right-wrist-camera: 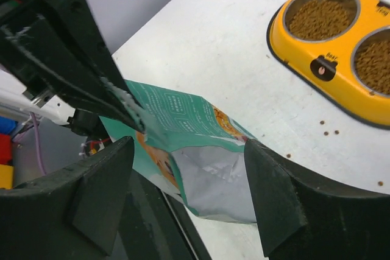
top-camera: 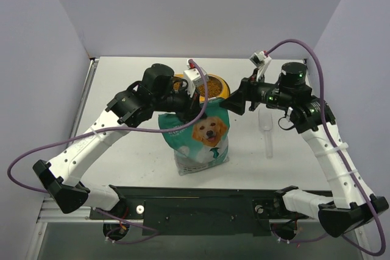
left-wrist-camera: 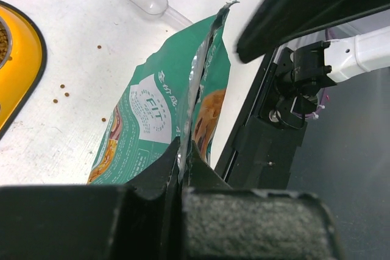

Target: Serve the pet food

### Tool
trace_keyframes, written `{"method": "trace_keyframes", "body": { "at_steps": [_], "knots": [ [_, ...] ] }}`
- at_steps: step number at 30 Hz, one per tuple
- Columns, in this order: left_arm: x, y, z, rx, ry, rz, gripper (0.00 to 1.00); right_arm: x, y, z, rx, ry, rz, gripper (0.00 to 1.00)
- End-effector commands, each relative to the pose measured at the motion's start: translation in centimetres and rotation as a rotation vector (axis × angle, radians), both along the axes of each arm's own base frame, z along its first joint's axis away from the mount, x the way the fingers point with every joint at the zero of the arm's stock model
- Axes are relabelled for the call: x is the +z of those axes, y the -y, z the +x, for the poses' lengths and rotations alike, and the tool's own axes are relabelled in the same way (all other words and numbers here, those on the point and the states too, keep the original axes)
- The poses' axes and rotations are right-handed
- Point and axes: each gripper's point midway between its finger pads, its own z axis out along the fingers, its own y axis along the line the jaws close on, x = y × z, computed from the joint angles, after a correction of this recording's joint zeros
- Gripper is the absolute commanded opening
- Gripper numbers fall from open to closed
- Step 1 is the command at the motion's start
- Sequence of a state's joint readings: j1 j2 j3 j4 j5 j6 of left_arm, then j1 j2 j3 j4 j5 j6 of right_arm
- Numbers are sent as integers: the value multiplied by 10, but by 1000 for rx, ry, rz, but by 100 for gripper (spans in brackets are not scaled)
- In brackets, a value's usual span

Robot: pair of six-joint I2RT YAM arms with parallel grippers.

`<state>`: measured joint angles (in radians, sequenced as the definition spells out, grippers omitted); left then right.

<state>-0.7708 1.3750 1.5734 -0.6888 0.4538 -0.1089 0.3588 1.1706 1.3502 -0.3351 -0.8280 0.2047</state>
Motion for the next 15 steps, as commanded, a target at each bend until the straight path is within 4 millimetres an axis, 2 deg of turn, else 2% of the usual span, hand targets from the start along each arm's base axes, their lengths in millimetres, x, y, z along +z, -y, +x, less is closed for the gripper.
{"method": "trace_keyframes", "body": {
  "at_steps": [1, 6, 8, 10, 12, 15],
  "knots": [
    [71, 8, -10, -76, 158, -193, 0, 20, 2, -9, 56, 163, 1, 68],
    [68, 11, -10, -89, 143, -191, 0, 43, -28, -17, 233, 214, 116, 67],
    [69, 12, -10, -90, 139, -194, 0, 42, -38, -22, 295, 213, 123, 65],
    [72, 13, -11, -96, 141, -200, 0, 31, -44, -24, 332, 181, 108, 62],
    [72, 13, -11, -94, 140, -200, 0, 25, -49, -26, 372, 169, 117, 53],
    [72, 13, -11, -98, 137, -199, 0, 21, -51, -28, 405, 153, 123, 47]
  ]
}}
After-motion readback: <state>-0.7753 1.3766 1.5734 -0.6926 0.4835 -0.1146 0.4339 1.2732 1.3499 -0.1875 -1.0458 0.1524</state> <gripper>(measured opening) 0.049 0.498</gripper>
